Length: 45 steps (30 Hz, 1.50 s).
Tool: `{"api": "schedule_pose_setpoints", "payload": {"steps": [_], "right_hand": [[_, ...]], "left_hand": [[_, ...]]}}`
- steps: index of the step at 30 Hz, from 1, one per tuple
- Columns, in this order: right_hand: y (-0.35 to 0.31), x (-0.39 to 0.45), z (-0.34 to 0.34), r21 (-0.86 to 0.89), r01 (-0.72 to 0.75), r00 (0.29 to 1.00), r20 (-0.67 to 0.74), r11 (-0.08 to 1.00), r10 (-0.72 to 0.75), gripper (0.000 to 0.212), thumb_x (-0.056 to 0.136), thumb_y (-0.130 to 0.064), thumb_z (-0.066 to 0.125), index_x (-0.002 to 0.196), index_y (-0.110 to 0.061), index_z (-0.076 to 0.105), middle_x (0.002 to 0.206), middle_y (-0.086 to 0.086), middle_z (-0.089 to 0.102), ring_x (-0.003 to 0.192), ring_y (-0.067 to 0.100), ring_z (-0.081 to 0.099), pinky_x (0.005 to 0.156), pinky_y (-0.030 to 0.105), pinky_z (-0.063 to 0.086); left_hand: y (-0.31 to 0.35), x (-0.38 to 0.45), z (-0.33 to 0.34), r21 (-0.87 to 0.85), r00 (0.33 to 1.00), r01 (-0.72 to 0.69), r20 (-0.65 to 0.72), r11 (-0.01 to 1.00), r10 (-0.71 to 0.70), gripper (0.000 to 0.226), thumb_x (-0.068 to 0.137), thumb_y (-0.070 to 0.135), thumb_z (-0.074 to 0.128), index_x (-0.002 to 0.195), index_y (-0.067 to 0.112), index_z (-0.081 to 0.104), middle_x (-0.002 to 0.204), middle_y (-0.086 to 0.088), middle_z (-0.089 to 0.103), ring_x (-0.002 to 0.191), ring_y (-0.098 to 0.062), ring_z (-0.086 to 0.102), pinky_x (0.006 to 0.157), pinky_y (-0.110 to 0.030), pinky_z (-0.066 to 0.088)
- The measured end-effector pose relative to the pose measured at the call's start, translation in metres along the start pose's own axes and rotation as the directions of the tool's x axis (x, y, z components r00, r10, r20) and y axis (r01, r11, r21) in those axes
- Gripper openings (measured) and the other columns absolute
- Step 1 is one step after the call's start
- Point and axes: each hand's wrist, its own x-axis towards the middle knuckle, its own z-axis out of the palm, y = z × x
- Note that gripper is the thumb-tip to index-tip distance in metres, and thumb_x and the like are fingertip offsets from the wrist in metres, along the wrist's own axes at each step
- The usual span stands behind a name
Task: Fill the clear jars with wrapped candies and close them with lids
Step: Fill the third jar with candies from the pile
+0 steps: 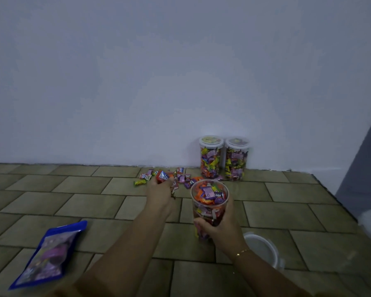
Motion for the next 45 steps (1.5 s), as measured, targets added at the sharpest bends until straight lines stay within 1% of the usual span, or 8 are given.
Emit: {"api": "schedule_pose_setpoints", "payload": {"steps": [3,8,13,22,28,32,37,45], "right_hand": [[-0.003,-0.004,-0.004,0.006,0.019,1.000,0.005,1.000,-0.019,0.092,0.066,-0.023,0.084,0.135,-0.027,0.024,0.106,-0.021,0.055,0.088,-0.014,0.058,0.069,0.006,0.047],[-0.004,-0.005,-0.006,0.004,0.023,0.999,0.022,1.000,-0.023,0.099,0.064,-0.028,0.085,0.139,-0.029,0.020,0.121,-0.018,0.046,0.111,0.000,0.051,0.087,0.008,0.042],[-0.003,-0.005,-0.007,0.006,0.028,0.999,0.031,1.000,-0.028,0.098,0.066,-0.027,0.085,0.139,-0.031,0.019,0.125,-0.013,0.046,0.115,0.003,0.049,0.085,0.003,0.040],[-0.002,-0.004,-0.009,-0.016,0.054,0.998,0.033,0.998,-0.053,0.106,0.065,-0.032,0.084,0.144,-0.029,0.015,0.137,-0.008,0.041,0.123,0.007,0.045,0.094,0.010,0.037],[-0.002,-0.004,-0.010,-0.015,0.061,0.997,0.037,0.998,-0.061,0.104,0.065,-0.032,0.084,0.143,-0.027,0.017,0.137,-0.008,0.042,0.124,0.007,0.045,0.098,0.015,0.038],[-0.006,-0.005,-0.011,0.000,0.063,0.997,0.046,0.998,-0.063,0.101,0.066,-0.027,0.084,0.142,-0.028,0.017,0.129,-0.013,0.041,0.121,0.005,0.044,0.094,0.008,0.036],[-0.008,-0.006,-0.012,0.021,0.059,0.997,0.044,0.998,-0.059,0.096,0.066,-0.024,0.084,0.136,-0.035,0.019,0.132,-0.011,0.043,0.120,0.005,0.046,0.090,0.004,0.039],[-0.010,-0.017,-0.011,0.042,0.045,0.999,0.021,0.998,-0.046,0.098,0.066,-0.026,0.085,0.140,-0.031,0.020,0.136,-0.005,0.047,0.120,0.012,0.051,0.100,0.029,0.045]], "left_hand": [[0.012,-0.028,0.015,-0.119,0.994,0.044,0.100,0.992,-0.032,0.016,0.092,-0.006,0.052,0.090,0.009,0.056,0.076,-0.006,0.059,0.062,-0.014,0.057,0.055,-0.025,0.051],[0.022,-0.053,0.029,-0.237,0.979,0.104,0.198,0.966,-0.056,0.016,0.092,-0.008,0.049,0.095,0.006,0.056,0.091,-0.012,0.061,0.078,-0.019,0.060,0.072,-0.032,0.053],[0.019,-0.068,0.034,-0.117,0.960,0.008,0.279,0.993,0.025,0.019,0.089,-0.010,0.051,0.092,0.008,0.058,0.076,-0.009,0.067,0.060,-0.016,0.068,0.049,-0.024,0.054],[0.018,-0.075,0.041,0.038,0.917,-0.247,0.331,0.968,0.221,0.028,0.084,-0.004,0.063,0.094,0.019,0.050,0.092,-0.005,0.062,0.083,-0.020,0.061,0.076,-0.034,0.051],[0.017,-0.075,0.043,0.076,0.925,-0.233,0.326,0.970,0.196,0.017,0.086,0.018,0.064,0.100,0.022,0.055,0.096,-0.013,0.069,0.101,-0.032,0.062,0.093,-0.049,0.049],[0.016,-0.074,0.043,0.027,0.914,-0.241,0.343,0.970,0.217,0.007,0.096,0.012,0.049,0.096,0.017,0.052,0.067,0.001,0.068,0.076,-0.016,0.065,0.074,-0.030,0.050],[0.023,-0.075,0.036,0.071,0.920,-0.259,0.323,0.963,0.224,0.007,0.097,0.014,0.047,0.097,0.018,0.052,0.069,0.004,0.068,0.065,-0.002,0.064,0.052,-0.009,0.045],[0.029,-0.066,-0.004,0.432,0.952,-0.210,0.296,0.877,0.082,0.003,0.090,0.023,0.057,0.087,0.022,0.057,0.098,-0.004,0.065,0.085,-0.013,0.059,0.075,-0.028,0.041]]}}
